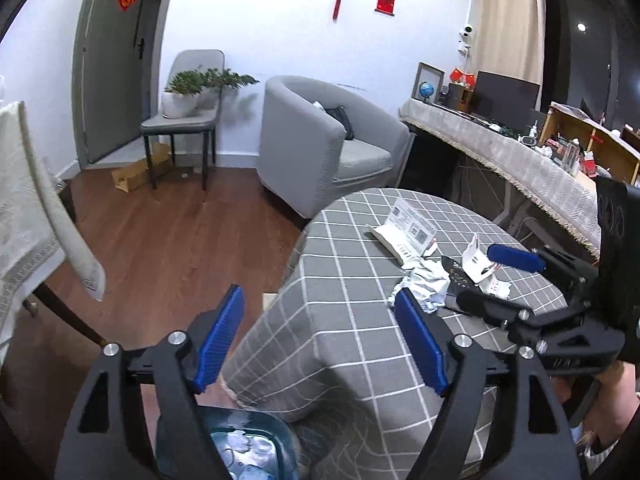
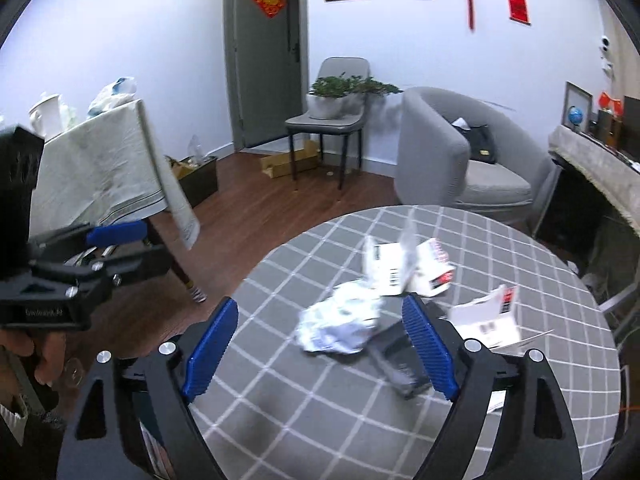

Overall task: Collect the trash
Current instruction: 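Move both grippers back to the table toward the crumpled foil and card package, then grasp the crumpled foil with the left gripper while the right gripper grasps the white card package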

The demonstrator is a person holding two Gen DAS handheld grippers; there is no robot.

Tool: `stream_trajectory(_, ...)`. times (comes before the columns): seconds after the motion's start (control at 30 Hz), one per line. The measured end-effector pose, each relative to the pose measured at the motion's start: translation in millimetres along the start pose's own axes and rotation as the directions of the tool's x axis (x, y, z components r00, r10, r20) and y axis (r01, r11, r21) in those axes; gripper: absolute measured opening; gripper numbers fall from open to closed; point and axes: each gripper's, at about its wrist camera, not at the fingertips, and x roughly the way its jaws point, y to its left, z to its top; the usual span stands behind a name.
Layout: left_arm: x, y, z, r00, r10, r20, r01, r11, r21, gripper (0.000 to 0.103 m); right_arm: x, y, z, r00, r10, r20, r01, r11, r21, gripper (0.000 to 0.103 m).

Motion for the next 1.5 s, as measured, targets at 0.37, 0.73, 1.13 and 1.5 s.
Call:
stream_trajectory(0.37,45,-24,11,0.995,-0.092,-0.036,0.092,0.996,0.005,0.089,8,-55,4,0.996,-0.086,-0.01,0.087,0.996,0.033,0.099)
stream_trajectory(0.73,95,-55,7,0.977,-0.182,-0.112,0.186,0.982,0.025,0.09,12,-109,-2,0.991,-0.127,-0.048,0.132,0.984,0.116,0.099)
stream_trajectory(1.13,126,-80,3,0.958,-0.225,-0.179,0.233,0.972,0.023,0.077,27,-137,-18,0.994,-0.032,-0.109,0.053,0.98,0.193,0.099)
stream_trajectory(1.5,125,-82,2,0.957,-0.23,-0.175,0.234,0.972,0.002,0.055,39,-142,-32,0.986,-0.014,-0.165,0.048,0.977,0.207,0.099)
